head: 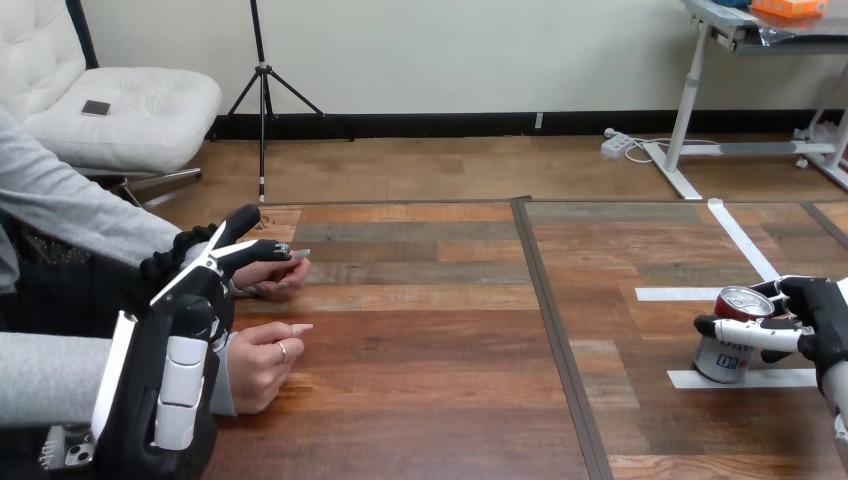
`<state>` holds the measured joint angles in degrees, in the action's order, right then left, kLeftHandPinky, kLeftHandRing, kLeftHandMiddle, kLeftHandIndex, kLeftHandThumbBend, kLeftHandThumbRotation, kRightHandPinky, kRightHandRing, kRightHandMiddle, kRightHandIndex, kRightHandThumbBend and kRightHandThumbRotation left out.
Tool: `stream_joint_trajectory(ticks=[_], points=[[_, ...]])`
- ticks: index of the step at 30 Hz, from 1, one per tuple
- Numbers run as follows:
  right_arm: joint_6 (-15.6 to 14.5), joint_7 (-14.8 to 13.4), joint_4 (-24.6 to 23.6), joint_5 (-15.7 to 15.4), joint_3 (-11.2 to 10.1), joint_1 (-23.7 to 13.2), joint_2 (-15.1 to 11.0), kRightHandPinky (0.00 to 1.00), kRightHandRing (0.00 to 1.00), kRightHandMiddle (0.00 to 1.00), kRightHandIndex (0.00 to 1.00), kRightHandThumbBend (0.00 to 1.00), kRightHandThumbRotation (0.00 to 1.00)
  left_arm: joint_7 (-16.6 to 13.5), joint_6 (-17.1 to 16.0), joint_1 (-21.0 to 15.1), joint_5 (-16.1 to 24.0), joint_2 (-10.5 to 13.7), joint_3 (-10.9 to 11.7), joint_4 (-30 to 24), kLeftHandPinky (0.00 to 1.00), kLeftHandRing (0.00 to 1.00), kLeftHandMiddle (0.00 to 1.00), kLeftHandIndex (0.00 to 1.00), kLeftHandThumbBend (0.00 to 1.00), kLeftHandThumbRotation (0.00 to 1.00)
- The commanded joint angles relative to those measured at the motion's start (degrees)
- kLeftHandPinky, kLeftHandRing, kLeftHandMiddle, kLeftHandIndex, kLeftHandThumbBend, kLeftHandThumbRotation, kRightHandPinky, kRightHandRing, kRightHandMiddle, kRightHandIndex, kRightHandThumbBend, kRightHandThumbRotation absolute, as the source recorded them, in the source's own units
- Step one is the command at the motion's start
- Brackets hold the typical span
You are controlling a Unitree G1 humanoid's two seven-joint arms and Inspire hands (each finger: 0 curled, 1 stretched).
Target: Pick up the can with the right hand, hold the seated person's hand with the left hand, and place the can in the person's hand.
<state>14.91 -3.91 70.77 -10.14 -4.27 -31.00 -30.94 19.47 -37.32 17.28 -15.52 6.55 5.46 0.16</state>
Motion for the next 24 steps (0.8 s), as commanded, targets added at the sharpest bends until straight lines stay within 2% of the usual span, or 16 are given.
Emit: stream_joint_trajectory(ticks=[1, 13, 24], points=[[2.2, -1.4, -0.6, -0.8, 0.8, -4.2, -0.6, 0.37, 0.45, 0.48, 0.48, 0.80, 0.00, 0.1, -0.2, -3.1, -0.7, 0.2, 0.3, -1.0, 1.00, 1.00, 0.92, 0.66, 0.73, 0.97], [3.6, -1.0, -0.3, -1.0, 0.7, -4.1, -0.7, 0.31, 0.39, 0.44, 0.47, 0.82, 0.00, 0.7, -1.9, -3.8, -0.2, 0.4, 0.5, 0.5, 1.00, 1.00, 0.92, 0.65, 0.73, 0.96], [5.0, -0.1, -0.3, -0.7, 0.6, -3.9, -0.9, 0.35, 0.41, 0.45, 0.46, 0.82, 0.00, 0.3, -2.0, -3.9, 0.0, 0.1, 0.4, 0.4, 1.00, 0.98, 0.91, 0.64, 0.71, 0.96]])
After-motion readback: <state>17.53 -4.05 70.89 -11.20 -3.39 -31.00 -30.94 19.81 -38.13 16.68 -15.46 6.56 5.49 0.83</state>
